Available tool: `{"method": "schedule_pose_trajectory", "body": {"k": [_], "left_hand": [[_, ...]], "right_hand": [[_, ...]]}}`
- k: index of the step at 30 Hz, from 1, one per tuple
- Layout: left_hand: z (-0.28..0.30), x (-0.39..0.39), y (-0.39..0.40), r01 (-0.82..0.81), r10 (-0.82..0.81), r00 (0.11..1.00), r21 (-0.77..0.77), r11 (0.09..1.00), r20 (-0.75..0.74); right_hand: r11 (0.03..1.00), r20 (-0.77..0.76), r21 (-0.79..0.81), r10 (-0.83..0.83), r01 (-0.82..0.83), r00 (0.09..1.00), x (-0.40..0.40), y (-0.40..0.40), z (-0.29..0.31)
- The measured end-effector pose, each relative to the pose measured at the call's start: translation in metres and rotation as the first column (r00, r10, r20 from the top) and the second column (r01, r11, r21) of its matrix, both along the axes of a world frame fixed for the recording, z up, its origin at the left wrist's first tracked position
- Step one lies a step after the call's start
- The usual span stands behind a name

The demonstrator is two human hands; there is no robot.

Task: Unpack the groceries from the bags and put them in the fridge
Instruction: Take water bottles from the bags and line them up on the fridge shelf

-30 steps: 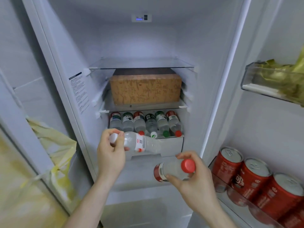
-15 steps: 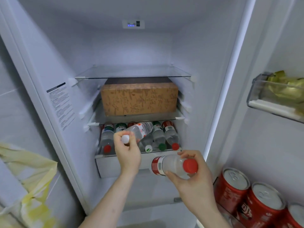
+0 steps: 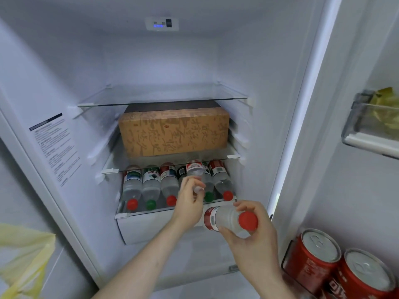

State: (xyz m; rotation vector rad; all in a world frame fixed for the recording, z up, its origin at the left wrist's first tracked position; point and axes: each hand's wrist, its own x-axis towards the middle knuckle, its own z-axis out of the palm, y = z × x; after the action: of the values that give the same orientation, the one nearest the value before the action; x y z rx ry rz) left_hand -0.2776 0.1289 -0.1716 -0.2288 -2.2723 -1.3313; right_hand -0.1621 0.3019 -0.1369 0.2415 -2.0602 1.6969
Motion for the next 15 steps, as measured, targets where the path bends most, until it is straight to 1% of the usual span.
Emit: {"method": "schedule_pose_trajectory", "body": {"k": [3,5,8,11,15], "left_hand": [[0.005,-0.011,-0.004,0.057,-0.056,0.993,-0.009,0.998,0.108],[0.010,-0.011,-0.006,0.100,-0.091,0.983,-0.042,0.994,0.161],[0.012,-0.008,-0.012,0.154,-0.137,0.975,-0.089,0.984,0.173],[0.011,-0.005,-0.018,0.183,-0.161,0.973,-0.122,0.976,0.166],[0.009,0.000,-0.022,0.183,-0.164,0.976,-0.125,0.975,0.145]], "right_hand": [[1.000,0.010,-0.013,-0.014,0.014,1.000,-0.002,-0.003,-0.001],[1.000,0.016,-0.005,-0.029,0.029,0.999,-0.003,-0.003,-0.004],[0.998,0.017,-0.013,-0.058,0.058,0.998,-0.005,-0.004,-0.007],[0.994,-0.020,-0.048,-0.103,0.101,0.995,-0.007,-0.006,-0.009],[0.970,-0.097,-0.180,-0.184,0.164,0.978,-0.010,-0.012,-0.012]]}}
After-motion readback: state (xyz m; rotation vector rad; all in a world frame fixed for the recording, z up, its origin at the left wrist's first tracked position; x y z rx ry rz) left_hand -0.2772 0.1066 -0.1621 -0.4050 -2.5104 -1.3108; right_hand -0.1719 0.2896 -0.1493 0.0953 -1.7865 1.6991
